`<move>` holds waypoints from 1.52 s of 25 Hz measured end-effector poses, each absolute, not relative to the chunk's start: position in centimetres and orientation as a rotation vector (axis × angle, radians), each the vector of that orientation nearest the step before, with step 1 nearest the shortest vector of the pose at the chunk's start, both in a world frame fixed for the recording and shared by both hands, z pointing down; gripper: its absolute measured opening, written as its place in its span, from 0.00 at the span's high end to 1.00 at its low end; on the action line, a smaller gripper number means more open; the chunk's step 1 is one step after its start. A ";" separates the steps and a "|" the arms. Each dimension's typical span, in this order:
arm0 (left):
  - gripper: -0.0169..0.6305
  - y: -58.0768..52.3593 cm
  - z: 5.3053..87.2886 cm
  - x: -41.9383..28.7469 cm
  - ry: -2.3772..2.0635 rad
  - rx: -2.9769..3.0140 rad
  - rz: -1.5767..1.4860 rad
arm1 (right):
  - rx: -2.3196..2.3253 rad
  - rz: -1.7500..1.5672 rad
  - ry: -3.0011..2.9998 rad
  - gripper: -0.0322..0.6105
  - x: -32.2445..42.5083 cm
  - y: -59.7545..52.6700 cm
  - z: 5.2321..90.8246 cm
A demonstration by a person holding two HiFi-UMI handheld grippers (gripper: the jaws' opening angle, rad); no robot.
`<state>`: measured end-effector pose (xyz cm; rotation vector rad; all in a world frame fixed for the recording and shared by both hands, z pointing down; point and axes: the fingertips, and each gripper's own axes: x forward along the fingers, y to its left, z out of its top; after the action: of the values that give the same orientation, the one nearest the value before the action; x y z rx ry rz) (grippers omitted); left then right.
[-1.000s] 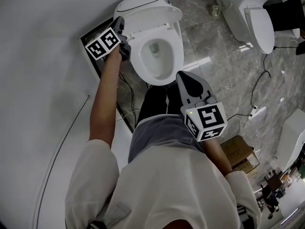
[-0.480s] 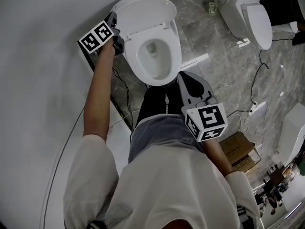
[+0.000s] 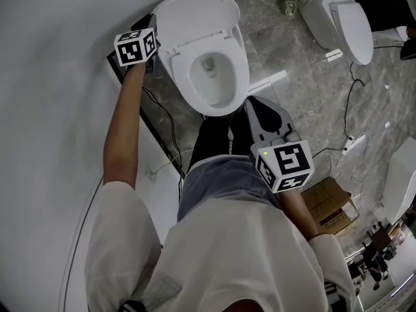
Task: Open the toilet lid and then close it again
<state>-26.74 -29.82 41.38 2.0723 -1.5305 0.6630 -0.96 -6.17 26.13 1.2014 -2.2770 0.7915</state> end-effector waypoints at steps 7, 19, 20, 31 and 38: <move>0.83 -31.1 40.7 -25.2 -1.408 2.311 1.078 | 1.212 0.790 -2.277 0.93 -0.9 -6.3 26.0; 0.83 -31.8 40.3 -21.3 -1.193 2.527 1.490 | 1.240 0.798 -2.269 0.93 -0.6 -5.9 25.8; 0.83 -31.9 40.3 -21.1 -1.188 2.530 1.497 | 1.242 0.798 -2.268 0.93 -0.5 -5.9 25.8; 0.90 -31.8 40.4 -20.5 -1.188 2.480 1.498 | 1.247 0.806 -2.269 0.93 0.1 -5.0 25.9; 0.90 -30.9 39.8 -20.0 -1.209 2.435 1.384 | 1.232 0.812 -2.279 0.93 0.8 -4.3 25.8</move>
<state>-19.98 -30.95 39.79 2.4350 -1.2091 1.3843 0.79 -4.34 25.83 1.2322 -2.2791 0.8123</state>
